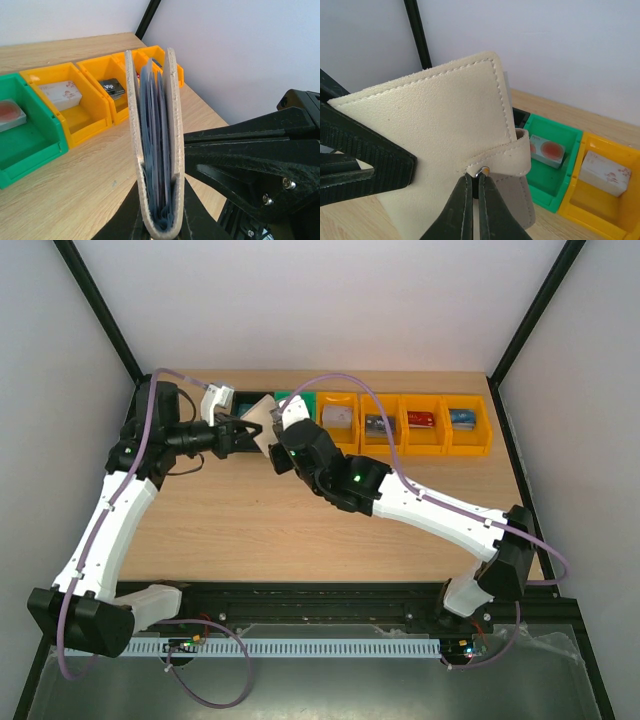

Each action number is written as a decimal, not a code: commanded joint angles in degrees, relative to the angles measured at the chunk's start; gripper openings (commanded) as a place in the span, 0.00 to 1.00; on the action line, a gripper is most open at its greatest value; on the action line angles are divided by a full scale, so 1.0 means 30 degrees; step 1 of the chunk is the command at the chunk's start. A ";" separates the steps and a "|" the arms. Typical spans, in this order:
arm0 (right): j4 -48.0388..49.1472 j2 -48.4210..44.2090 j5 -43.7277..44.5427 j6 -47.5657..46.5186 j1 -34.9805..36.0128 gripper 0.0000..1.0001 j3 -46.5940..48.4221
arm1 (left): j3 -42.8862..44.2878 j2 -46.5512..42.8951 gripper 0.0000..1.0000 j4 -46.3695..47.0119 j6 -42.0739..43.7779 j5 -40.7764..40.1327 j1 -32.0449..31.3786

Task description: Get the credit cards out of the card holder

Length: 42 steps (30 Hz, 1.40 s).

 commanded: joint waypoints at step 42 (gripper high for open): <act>0.0276 -0.9365 -1.9505 -0.5805 -0.4100 0.47 -0.5680 | 0.4501 -0.0502 0.02 -1.3976 1.7782 0.4009 -0.2544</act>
